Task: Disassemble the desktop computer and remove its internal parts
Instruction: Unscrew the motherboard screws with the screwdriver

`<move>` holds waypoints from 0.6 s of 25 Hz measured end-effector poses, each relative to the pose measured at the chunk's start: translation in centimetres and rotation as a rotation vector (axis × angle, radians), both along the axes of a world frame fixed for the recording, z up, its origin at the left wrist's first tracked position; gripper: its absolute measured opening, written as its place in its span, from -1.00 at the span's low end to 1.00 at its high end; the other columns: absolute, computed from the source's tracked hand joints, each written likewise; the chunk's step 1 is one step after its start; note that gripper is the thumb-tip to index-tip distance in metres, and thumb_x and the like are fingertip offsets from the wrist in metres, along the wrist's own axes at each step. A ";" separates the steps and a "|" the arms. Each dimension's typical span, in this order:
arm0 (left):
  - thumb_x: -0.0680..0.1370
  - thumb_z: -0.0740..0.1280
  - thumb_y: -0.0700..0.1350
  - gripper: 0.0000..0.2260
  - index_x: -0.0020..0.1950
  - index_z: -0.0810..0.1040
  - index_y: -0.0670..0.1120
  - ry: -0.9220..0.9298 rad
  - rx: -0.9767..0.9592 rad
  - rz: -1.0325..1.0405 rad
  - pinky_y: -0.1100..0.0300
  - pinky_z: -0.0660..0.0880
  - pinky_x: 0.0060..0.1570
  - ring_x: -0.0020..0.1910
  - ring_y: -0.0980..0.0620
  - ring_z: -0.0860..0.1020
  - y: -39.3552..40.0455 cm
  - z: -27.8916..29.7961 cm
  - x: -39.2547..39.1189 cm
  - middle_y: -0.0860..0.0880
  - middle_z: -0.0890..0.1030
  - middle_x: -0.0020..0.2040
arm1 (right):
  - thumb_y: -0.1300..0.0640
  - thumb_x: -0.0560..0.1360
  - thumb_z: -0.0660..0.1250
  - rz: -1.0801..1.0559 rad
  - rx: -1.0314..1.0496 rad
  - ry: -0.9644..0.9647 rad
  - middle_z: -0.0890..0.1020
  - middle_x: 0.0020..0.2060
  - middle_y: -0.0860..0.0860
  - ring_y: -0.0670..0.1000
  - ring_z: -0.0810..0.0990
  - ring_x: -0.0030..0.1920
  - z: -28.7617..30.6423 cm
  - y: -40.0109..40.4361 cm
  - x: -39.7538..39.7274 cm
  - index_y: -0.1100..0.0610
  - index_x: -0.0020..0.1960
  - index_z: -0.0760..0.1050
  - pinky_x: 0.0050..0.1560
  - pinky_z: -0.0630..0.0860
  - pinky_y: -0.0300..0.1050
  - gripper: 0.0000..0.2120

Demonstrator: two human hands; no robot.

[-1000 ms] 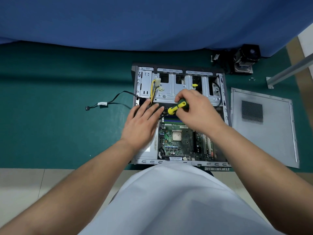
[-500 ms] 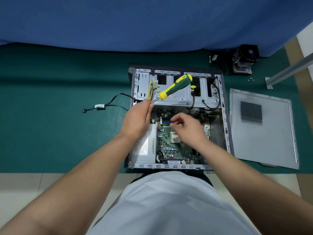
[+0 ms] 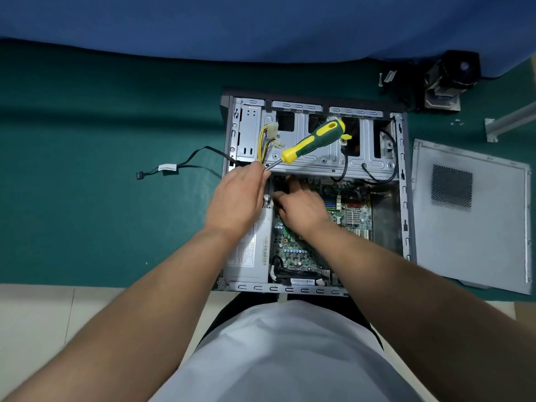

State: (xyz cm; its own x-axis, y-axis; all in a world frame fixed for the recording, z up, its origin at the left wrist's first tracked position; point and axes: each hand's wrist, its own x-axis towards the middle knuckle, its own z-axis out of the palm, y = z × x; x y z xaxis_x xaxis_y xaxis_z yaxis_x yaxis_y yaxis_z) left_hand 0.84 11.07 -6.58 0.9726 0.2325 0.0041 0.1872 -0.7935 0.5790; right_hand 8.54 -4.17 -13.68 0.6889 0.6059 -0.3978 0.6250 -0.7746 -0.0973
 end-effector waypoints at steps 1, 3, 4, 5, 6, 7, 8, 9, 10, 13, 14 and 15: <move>0.73 0.03 0.04 -0.74 -0.11 0.25 -0.03 0.001 0.000 -0.003 0.07 0.19 -0.22 -0.23 -0.06 0.33 0.0 0.0 0.0 0.04 0.37 -0.26 | 0.04 0.54 0.37 0.005 -0.011 -0.022 0.45 0.30 0.18 0.27 0.49 0.25 -0.1 0.1 0.0 -0.06 0.33 0.54 0.10 0.54 0.13 -0.65; 0.73 0.06 0.01 -0.75 -0.10 0.26 -0.03 0.010 0.000 -0.004 0.06 0.20 -0.21 -0.21 -0.07 0.34 0.0 0.1 0.1 0.02 0.39 -0.24 | 0.05 0.52 0.39 0.013 -0.030 -0.040 0.44 0.36 0.19 0.27 0.47 0.28 -0.2 0.4 0.0 -0.04 0.25 0.58 0.08 0.55 0.13 -0.69; 0.74 0.08 0.00 -0.76 -0.10 0.27 -0.04 0.011 -0.001 -0.001 0.06 0.19 -0.20 -0.21 -0.07 0.34 0.0 0.1 0.1 0.01 0.39 -0.24 | 0.06 0.50 0.40 0.017 -0.036 -0.041 0.44 0.37 0.20 0.27 0.47 0.28 -0.3 0.5 0.0 -0.03 0.22 0.60 0.06 0.55 0.13 -0.71; 0.74 0.09 -0.02 -0.76 -0.10 0.28 -0.04 0.010 -0.001 0.002 0.06 0.19 -0.20 -0.20 -0.07 0.34 0.0 0.1 0.1 0.01 0.39 -0.24 | 0.06 0.49 0.40 0.019 -0.034 -0.040 0.45 0.36 0.20 0.27 0.48 0.27 -0.3 0.6 0.1 -0.02 0.19 0.61 0.05 0.56 0.13 -0.73; 0.74 0.10 -0.03 -0.77 -0.10 0.28 -0.04 0.008 0.000 0.003 0.06 0.18 -0.20 -0.20 -0.07 0.34 -0.1 0.2 0.0 0.00 0.40 -0.24 | 0.06 0.48 0.40 0.018 -0.026 -0.039 0.45 0.36 0.20 0.27 0.48 0.27 -0.3 0.6 0.1 -0.01 0.17 0.61 0.05 0.56 0.13 -0.74; 0.74 0.11 -0.03 -0.77 -0.10 0.28 -0.04 0.007 0.002 0.004 0.07 0.18 -0.20 -0.20 -0.07 0.34 -0.1 0.2 0.0 0.00 0.40 -0.23 | 0.05 0.48 0.39 0.017 -0.013 -0.039 0.45 0.35 0.20 0.28 0.48 0.27 -0.3 0.7 0.1 0.00 0.16 0.62 0.05 0.56 0.13 -0.75; 0.74 0.11 -0.03 -0.77 -0.10 0.28 -0.04 0.005 0.003 0.004 0.07 0.18 -0.20 -0.20 -0.07 0.34 -0.1 0.2 0.1 0.01 0.40 -0.23 | 0.04 0.47 0.37 0.016 -0.001 -0.039 0.47 0.33 0.21 0.28 0.48 0.26 -0.3 0.7 0.1 0.02 0.14 0.62 0.04 0.56 0.13 -0.75; 0.74 0.11 -0.03 -0.77 -0.10 0.28 -0.04 0.004 0.003 0.004 0.08 0.17 -0.20 -0.20 -0.07 0.34 -0.1 0.2 0.1 0.01 0.40 -0.23 | 0.04 0.47 0.35 0.013 0.010 -0.034 0.49 0.28 0.21 0.28 0.49 0.24 -0.2 0.7 0.0 0.04 0.14 0.61 0.03 0.55 0.12 -0.74; 0.74 0.11 -0.03 -0.77 -0.10 0.28 -0.04 0.003 0.003 0.002 0.08 0.17 -0.20 -0.20 -0.07 0.34 -0.1 0.1 0.1 0.01 0.40 -0.23 | 0.04 0.47 0.33 0.004 0.021 -0.026 0.51 0.23 0.22 0.29 0.51 0.20 -0.1 0.6 -0.1 0.06 0.15 0.61 0.02 0.54 0.11 -0.72; 0.74 0.10 -0.03 -0.76 -0.11 0.28 -0.04 -0.004 0.010 -0.007 0.09 0.17 -0.20 -0.21 -0.06 0.34 0.0 0.1 0.1 0.02 0.39 -0.24 | 0.05 0.52 0.28 -0.118 0.177 0.070 0.52 0.05 0.19 0.24 0.53 0.07 0.9 -0.2 -0.8 0.11 0.18 0.59 0.01 0.52 0.06 -0.72; 0.74 0.10 -0.02 -0.76 -0.11 0.28 -0.04 -0.003 0.013 -0.009 0.10 0.18 -0.20 -0.22 -0.06 0.35 -0.1 0.1 0.0 0.02 0.39 -0.25 | 0.06 0.53 0.30 -0.195 0.275 0.128 0.52 -0.02 0.15 0.19 0.53 0.00 1.6 -0.6 -1.1 0.12 0.14 0.59 -0.02 0.53 0.02 -0.76; 0.74 0.09 -0.02 -0.75 -0.12 0.28 -0.05 0.000 0.014 -0.012 0.09 0.19 -0.20 -0.22 -0.06 0.35 -0.1 0.1 0.0 0.03 0.39 -0.26 | 0.10 0.52 0.33 -0.280 0.375 0.188 0.54 -0.09 0.09 0.12 0.54 -0.08 2.4 -1.2 -1.5 0.12 0.07 0.59 -0.06 0.55 -0.02 -0.83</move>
